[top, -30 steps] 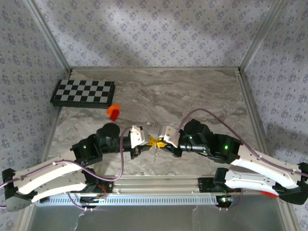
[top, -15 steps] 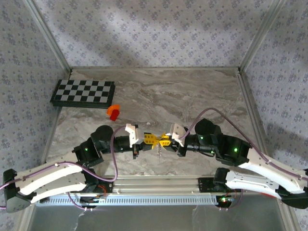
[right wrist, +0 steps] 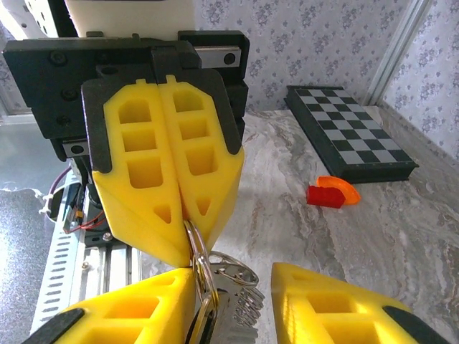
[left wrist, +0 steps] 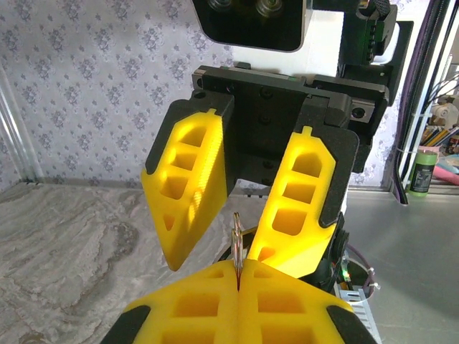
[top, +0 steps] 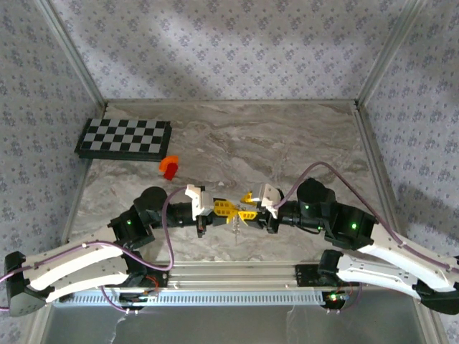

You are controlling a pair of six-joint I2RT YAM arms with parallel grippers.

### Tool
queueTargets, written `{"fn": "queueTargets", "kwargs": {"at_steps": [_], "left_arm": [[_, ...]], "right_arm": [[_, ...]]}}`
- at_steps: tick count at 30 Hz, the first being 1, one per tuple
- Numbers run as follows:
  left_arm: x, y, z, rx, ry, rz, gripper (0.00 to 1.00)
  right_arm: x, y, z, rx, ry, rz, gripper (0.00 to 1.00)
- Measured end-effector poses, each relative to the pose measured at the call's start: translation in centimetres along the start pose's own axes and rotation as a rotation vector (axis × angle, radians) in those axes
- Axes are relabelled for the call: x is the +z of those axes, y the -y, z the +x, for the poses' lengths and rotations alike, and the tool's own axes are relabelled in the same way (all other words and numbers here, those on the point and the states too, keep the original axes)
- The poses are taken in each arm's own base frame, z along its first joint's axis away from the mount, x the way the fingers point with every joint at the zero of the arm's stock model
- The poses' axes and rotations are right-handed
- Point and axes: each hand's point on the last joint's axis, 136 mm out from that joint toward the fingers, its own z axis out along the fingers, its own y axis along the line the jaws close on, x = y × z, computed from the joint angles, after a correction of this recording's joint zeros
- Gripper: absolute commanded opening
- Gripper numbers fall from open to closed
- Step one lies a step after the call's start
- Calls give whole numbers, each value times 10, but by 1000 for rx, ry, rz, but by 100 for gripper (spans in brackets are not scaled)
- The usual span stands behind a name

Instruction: Put the keys on the keyring

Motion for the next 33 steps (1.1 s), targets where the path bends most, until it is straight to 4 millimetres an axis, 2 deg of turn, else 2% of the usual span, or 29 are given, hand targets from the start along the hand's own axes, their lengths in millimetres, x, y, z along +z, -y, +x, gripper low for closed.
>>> {"fn": "queueTargets", "kwargs": {"at_steps": [2, 8, 12, 17, 20, 33], "left_arm": [[0, 0, 0, 0, 0, 0, 0], [0, 0, 0, 1, 0, -1, 0], [0, 0, 2, -1, -6, -1, 0], [0, 0, 3, -4, -12, 1, 0], [-1, 1, 2, -4, -11, 4, 0], [-4, 3, 0, -5, -16, 4, 0]], "right_arm": [[0, -1, 0, 2, 1, -7, 24], [-1, -4, 1, 7, 6, -18, 17], [-1, -5, 3, 11, 9, -21, 17], [-1, -4, 5, 19, 10, -16, 27], [-1, -3, 4, 17, 14, -10, 28], [-3, -4, 10, 17, 15, -7, 15]]}}
